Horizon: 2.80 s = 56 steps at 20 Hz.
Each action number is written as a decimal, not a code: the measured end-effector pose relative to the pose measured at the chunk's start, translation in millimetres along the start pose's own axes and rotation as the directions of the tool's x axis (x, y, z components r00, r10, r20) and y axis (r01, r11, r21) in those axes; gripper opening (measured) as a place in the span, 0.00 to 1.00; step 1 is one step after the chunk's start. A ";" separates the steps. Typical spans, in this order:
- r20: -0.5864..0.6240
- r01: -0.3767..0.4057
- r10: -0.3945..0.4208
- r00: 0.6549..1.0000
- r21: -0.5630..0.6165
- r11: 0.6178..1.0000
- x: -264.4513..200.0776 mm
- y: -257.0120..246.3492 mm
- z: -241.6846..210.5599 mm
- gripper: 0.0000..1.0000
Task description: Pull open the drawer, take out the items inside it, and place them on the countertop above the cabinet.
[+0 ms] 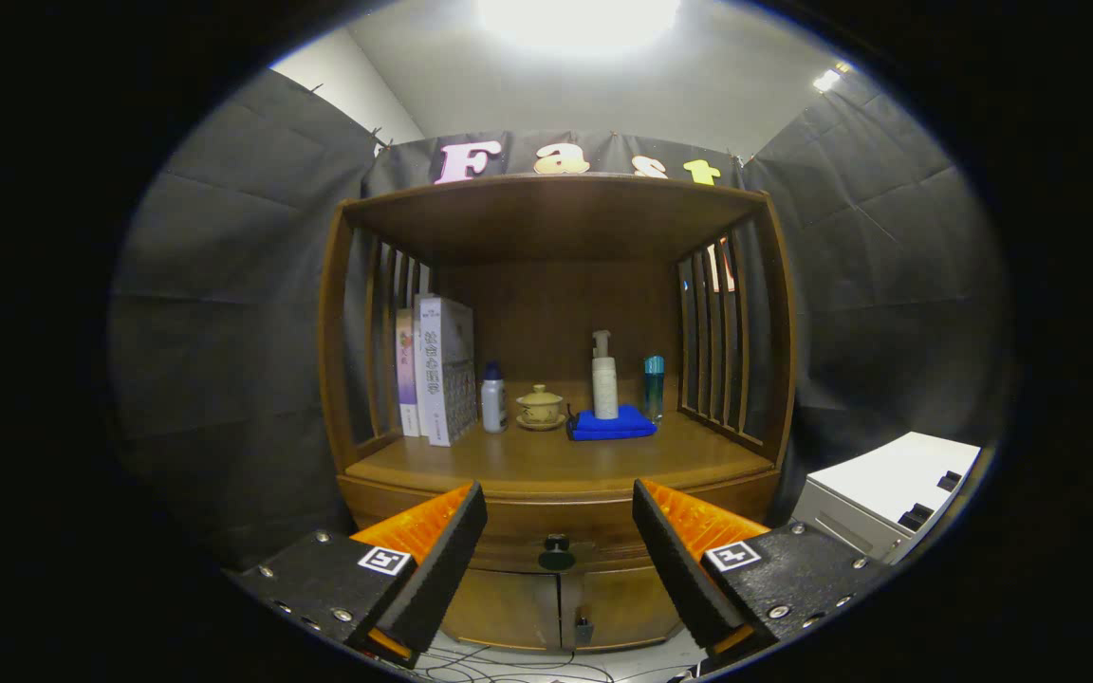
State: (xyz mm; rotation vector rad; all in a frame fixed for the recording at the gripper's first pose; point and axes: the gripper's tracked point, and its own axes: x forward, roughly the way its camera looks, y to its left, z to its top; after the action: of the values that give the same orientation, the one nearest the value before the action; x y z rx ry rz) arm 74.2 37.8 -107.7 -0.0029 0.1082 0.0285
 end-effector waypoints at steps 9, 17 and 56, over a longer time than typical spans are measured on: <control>-0.139 0.037 -0.042 0.989 -0.038 0.999 63.1 -0.5 -93.9 0.97; -0.225 0.027 -0.023 0.974 0.015 1.000 101.9 8.7 -143.8 0.97; -0.277 -0.033 0.040 0.960 0.031 0.999 -82.0 13.7 -178.3 0.28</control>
State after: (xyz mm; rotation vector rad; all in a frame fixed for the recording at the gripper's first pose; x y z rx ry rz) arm -26.9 48.5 -276.1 0.0218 0.3896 0.0633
